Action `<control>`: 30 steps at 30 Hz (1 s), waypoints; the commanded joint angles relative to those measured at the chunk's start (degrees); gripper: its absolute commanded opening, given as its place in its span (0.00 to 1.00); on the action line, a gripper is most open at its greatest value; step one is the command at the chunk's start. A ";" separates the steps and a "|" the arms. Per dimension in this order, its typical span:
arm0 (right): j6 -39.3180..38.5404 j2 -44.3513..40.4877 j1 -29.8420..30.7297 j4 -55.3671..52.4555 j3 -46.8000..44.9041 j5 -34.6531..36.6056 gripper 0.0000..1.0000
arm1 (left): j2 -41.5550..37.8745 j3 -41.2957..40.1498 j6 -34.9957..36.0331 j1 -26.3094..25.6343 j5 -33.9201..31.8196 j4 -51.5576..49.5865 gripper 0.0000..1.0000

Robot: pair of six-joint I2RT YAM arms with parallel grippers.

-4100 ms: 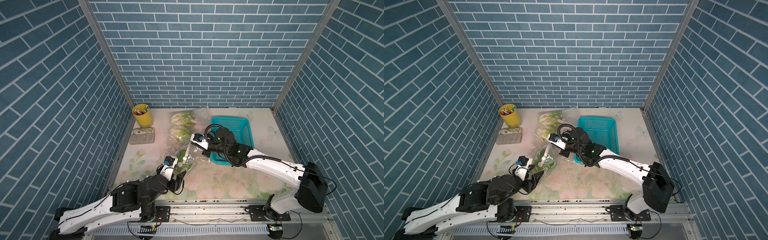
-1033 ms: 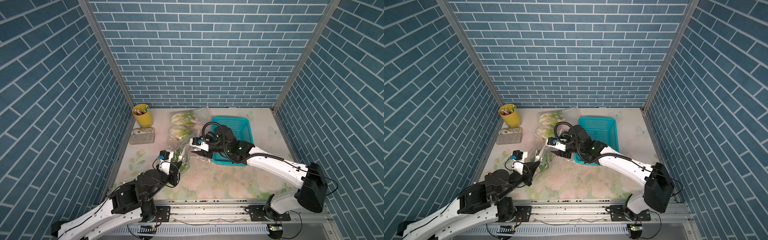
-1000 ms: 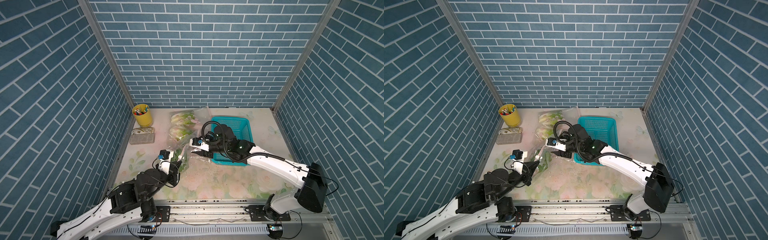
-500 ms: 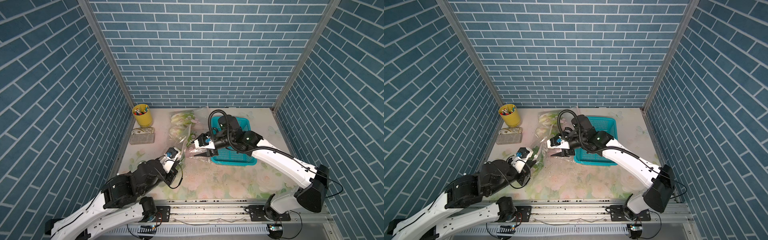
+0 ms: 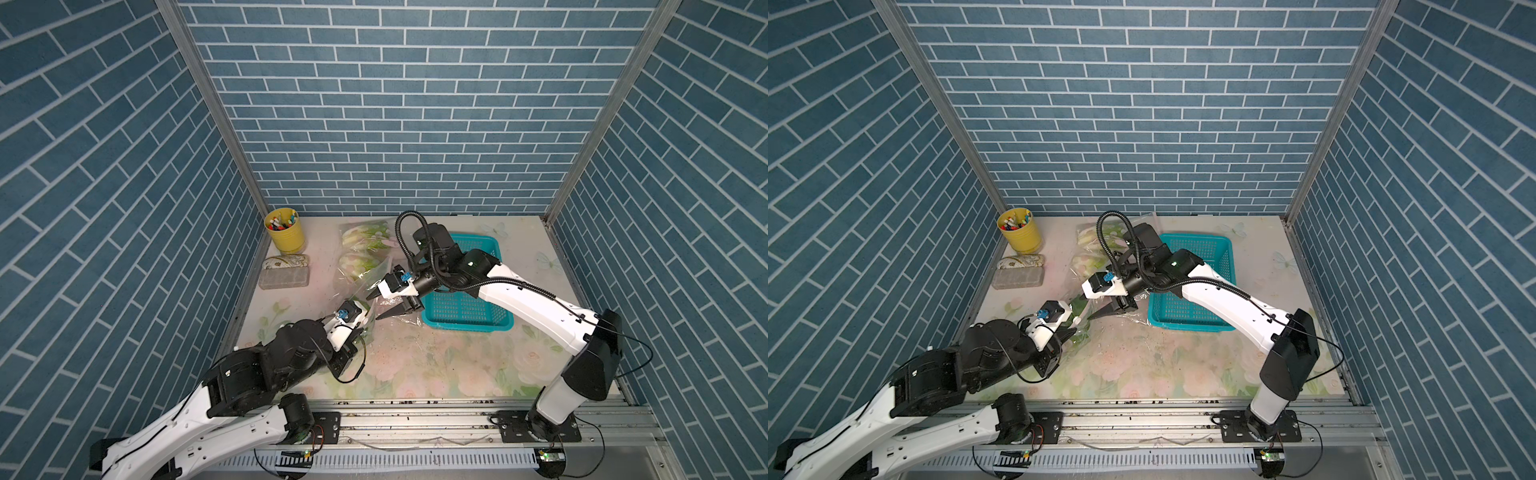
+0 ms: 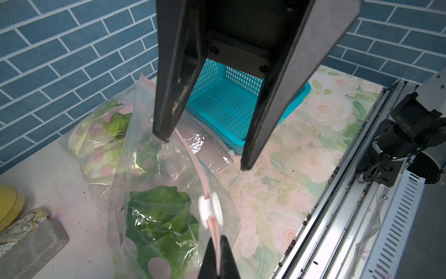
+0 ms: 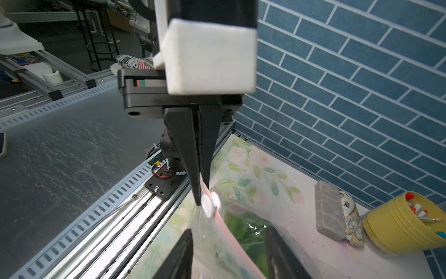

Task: Open the zip-top bag and take out the chinese cabbages
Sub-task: Unzip the zipper on the zipper food storage bag.

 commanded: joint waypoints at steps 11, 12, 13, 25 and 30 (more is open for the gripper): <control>-6.05 3.46 1.69 -6.59 3.33 -4.34 0.31 | 0.48 -0.47 0.69 0.34 0.39 1.87 0.00; -6.18 3.59 1.83 -6.59 3.27 -4.31 0.29 | 0.52 -0.47 0.69 0.35 0.34 1.78 0.00; -6.18 3.60 1.88 -6.52 3.27 -4.34 0.29 | 0.72 -0.48 0.69 0.33 0.42 1.76 0.00; -6.36 4.23 2.42 -6.85 3.41 -3.86 0.22 | 1.30 -0.49 0.78 0.33 -0.89 1.65 0.00; -6.45 4.22 2.53 -6.94 3.18 -3.77 0.16 | 1.36 -0.47 0.62 0.37 -1.70 1.44 0.00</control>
